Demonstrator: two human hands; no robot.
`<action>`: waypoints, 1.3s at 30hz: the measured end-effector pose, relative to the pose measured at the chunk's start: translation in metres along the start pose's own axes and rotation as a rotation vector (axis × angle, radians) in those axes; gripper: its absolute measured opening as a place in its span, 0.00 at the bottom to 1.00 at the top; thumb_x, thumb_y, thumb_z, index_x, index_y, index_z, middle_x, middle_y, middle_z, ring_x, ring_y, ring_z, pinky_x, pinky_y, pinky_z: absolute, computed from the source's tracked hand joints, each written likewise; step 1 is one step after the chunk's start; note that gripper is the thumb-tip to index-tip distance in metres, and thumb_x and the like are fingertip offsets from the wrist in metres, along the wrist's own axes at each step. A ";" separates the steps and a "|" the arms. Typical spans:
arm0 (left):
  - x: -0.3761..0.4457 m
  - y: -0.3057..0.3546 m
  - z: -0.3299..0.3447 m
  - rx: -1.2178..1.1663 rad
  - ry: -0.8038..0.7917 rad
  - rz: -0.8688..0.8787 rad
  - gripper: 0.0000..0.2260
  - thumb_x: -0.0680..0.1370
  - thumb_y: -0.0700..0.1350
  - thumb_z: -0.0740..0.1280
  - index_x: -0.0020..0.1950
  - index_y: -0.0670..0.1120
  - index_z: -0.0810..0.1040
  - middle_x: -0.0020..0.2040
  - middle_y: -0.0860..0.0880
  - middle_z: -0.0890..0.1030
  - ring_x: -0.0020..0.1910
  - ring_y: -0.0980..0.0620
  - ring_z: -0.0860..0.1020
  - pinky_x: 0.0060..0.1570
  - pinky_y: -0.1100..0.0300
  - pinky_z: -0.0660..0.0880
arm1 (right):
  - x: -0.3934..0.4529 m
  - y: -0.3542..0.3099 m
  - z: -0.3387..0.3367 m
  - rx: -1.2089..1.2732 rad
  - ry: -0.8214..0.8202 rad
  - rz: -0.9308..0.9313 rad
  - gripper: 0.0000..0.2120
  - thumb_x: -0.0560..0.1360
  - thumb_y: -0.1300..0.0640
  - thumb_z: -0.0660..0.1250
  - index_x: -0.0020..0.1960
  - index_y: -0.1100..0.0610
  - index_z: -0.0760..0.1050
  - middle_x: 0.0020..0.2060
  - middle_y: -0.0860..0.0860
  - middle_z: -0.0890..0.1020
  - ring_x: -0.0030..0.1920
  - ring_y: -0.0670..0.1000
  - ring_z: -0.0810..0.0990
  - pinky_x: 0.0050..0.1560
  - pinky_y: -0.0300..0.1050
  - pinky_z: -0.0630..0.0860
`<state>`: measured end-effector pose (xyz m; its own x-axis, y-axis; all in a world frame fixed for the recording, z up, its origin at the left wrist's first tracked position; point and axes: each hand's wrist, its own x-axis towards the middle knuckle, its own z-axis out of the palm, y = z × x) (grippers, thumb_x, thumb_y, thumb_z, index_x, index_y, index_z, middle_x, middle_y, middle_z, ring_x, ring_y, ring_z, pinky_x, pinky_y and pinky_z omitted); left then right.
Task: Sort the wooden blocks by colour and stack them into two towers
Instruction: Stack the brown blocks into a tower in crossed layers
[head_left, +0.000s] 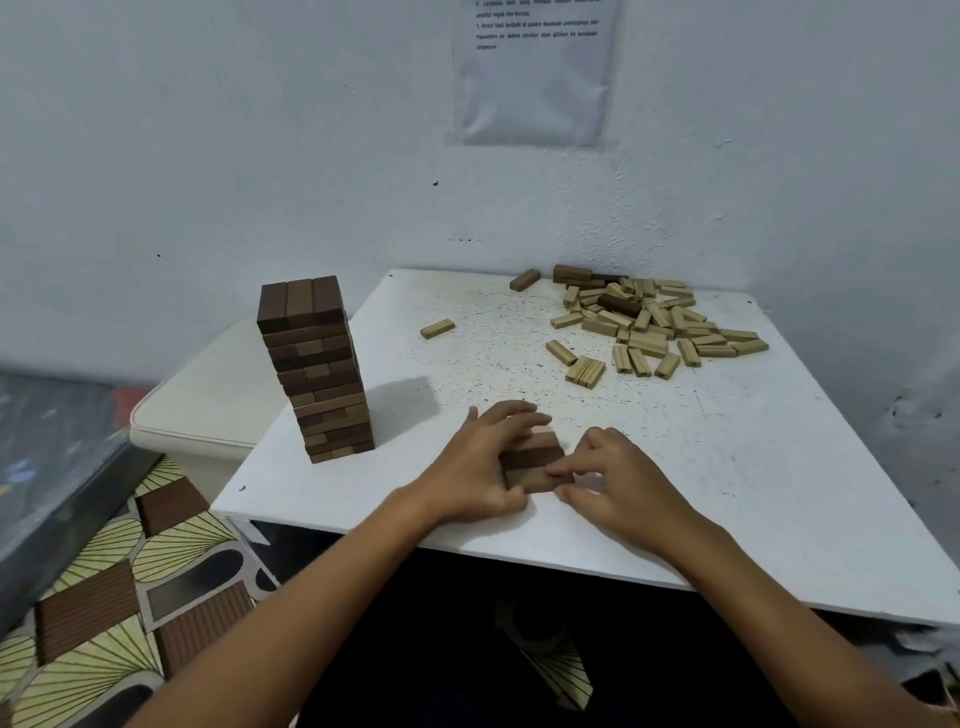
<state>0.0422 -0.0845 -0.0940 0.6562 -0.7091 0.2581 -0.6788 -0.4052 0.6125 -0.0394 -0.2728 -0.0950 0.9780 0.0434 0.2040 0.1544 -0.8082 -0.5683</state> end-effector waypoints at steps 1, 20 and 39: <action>0.003 0.000 -0.005 -0.031 -0.079 -0.004 0.35 0.64 0.47 0.67 0.73 0.51 0.68 0.73 0.51 0.67 0.67 0.54 0.73 0.73 0.36 0.54 | -0.002 -0.002 0.001 0.005 -0.004 -0.002 0.10 0.73 0.55 0.72 0.54 0.48 0.84 0.40 0.45 0.73 0.48 0.46 0.71 0.48 0.44 0.71; 0.009 0.037 0.028 -0.949 0.404 -0.433 0.33 0.76 0.64 0.45 0.78 0.51 0.58 0.78 0.50 0.60 0.76 0.55 0.58 0.77 0.52 0.53 | 0.023 -0.049 0.033 1.088 0.411 0.398 0.28 0.80 0.39 0.45 0.78 0.45 0.52 0.77 0.42 0.54 0.72 0.35 0.54 0.75 0.41 0.49; -0.005 -0.020 -0.020 -0.138 -0.116 -0.186 0.43 0.62 0.56 0.77 0.73 0.62 0.62 0.66 0.56 0.74 0.67 0.60 0.70 0.67 0.59 0.67 | 0.007 0.011 -0.019 0.210 -0.258 0.195 0.52 0.65 0.49 0.79 0.76 0.33 0.47 0.71 0.44 0.69 0.71 0.43 0.65 0.68 0.45 0.62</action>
<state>0.0594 -0.0615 -0.0929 0.7179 -0.6944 0.0486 -0.4932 -0.4581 0.7395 -0.0338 -0.2920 -0.0849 0.9909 0.0689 -0.1156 -0.0384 -0.6788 -0.7333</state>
